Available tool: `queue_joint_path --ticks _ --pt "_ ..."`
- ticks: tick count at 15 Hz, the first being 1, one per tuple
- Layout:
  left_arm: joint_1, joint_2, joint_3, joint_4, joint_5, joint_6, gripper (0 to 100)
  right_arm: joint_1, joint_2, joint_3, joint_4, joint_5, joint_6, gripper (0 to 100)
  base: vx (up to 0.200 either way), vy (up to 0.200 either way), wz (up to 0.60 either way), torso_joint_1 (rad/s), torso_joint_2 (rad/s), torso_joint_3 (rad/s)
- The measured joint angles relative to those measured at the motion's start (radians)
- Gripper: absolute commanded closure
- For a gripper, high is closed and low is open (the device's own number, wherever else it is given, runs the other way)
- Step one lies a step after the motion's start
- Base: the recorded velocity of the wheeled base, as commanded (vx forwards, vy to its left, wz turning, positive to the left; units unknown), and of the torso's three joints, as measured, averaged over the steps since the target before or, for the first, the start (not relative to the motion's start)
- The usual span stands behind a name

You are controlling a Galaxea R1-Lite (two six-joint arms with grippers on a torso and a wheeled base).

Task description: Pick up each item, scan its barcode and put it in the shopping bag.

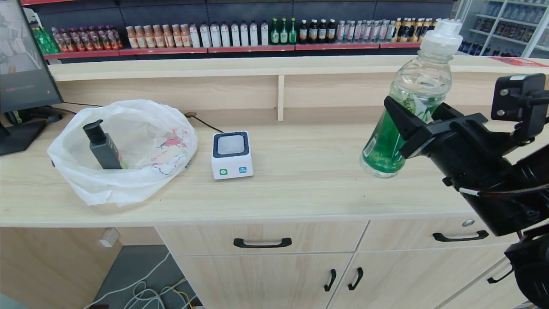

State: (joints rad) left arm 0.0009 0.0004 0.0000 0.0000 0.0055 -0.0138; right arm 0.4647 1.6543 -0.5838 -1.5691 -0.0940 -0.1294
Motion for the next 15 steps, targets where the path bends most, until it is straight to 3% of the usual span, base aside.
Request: queue_joint_path --ticks 1,15 --pt "0.001 0.0 0.0 0.0 0.0 0.0 0 -0.004 0.004 -0.002 -0.003 -0.003 0.001 100 0.0 0.0 0.0 0.0 0.0 0.0" --pt "0.0 0.0 0.0 0.0 0.0 -0.007 0 -0.023 0.026 -0.005 -0.001 -0.014 0.019 100 0.0 0.2 0.0 0.003 0.0 0.002"
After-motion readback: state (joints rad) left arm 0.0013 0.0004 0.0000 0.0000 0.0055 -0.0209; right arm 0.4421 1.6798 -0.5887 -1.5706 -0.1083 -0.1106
